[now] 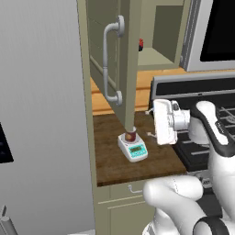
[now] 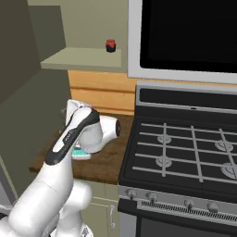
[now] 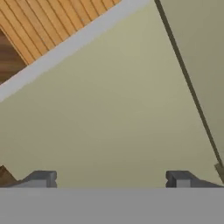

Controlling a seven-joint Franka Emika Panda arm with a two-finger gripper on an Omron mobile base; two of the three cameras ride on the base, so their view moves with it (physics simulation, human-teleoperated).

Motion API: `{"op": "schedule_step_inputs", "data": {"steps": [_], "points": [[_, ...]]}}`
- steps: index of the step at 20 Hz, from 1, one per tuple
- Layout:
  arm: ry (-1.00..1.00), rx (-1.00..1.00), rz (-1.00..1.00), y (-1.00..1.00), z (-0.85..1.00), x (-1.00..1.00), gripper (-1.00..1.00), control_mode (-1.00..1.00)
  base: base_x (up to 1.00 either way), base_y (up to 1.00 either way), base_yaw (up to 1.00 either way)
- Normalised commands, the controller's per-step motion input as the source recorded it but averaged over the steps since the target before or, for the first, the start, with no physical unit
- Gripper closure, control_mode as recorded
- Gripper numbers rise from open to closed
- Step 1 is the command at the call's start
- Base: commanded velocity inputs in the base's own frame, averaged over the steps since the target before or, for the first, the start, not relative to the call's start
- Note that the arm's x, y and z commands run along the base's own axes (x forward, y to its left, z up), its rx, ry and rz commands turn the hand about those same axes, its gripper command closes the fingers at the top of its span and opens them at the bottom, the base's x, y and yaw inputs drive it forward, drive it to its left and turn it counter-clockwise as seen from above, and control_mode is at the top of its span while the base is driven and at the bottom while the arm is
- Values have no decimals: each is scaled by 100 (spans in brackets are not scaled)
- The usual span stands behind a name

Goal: Pick the canned food and place it on the digital scale for weighing, and close the cabinet.

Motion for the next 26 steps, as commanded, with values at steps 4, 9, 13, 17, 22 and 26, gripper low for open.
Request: {"op": "schedule_step_inputs", "data": {"steps": [4, 9, 13, 17, 22, 26], "points": [[-35, -2, 0, 0, 50, -79, -100, -100, 0, 0, 0], [-35, -4, 0, 1, 45, -84, -100, -100, 0, 0, 0], [-34, -6, 0, 2, 51, -86, -100, -100, 0, 0, 0], [-18, -1, 0, 0, 69, -82, -100, -100, 0, 0, 0], [-1, 4, -2, 0, 58, -96, -100, -100, 0, 0, 0], [2, 24, -10, 1, 41, -100, -100, -100, 0, 0, 0]]}}
